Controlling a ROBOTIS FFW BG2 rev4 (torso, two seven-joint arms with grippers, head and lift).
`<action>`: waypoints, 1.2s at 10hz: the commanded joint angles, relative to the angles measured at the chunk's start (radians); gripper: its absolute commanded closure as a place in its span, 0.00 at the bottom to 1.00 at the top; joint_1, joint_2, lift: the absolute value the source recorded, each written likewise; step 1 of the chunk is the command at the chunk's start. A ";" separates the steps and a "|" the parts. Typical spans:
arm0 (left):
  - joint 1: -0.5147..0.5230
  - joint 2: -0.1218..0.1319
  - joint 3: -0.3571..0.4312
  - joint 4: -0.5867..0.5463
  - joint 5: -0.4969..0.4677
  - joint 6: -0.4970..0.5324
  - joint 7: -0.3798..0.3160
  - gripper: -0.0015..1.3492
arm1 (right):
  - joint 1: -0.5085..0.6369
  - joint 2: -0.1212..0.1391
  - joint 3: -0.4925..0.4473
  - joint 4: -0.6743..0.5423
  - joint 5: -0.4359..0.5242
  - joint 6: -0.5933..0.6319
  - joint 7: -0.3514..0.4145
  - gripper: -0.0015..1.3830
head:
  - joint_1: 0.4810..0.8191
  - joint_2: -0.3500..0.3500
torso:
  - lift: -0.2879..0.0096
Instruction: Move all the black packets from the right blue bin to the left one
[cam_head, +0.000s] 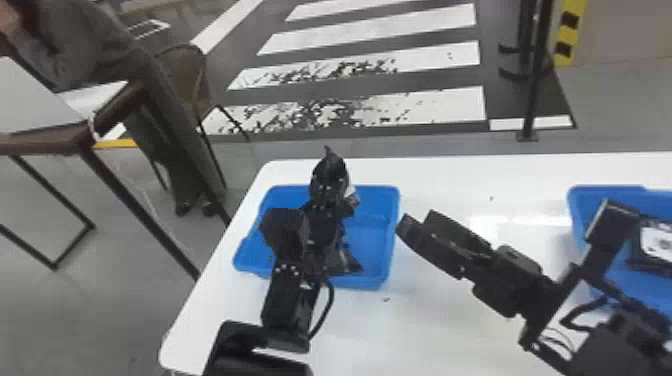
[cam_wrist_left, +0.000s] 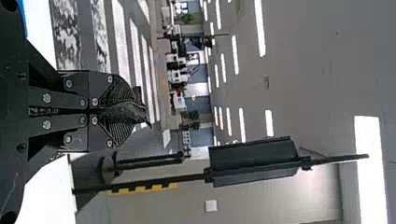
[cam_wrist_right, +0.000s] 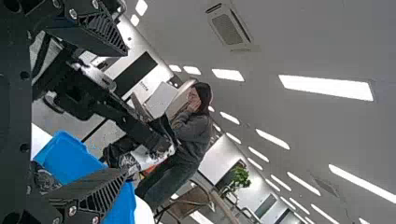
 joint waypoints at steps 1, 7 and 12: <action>-0.042 0.005 0.033 0.063 -0.127 0.003 0.021 0.82 | 0.014 0.000 -0.020 -0.008 -0.003 0.000 0.000 0.11 | 0.63 1.00 | 0.50; 0.086 0.024 -0.021 -0.121 0.065 -0.004 0.002 0.09 | 0.051 0.018 -0.173 -0.030 0.144 0.042 0.000 0.11 | 0.63 0.99 | 0.50; 0.407 0.013 -0.043 -0.533 0.228 0.021 -0.007 0.10 | 0.127 0.064 -0.582 -0.155 0.559 0.317 -0.104 0.11 | 0.63 0.71 | 0.50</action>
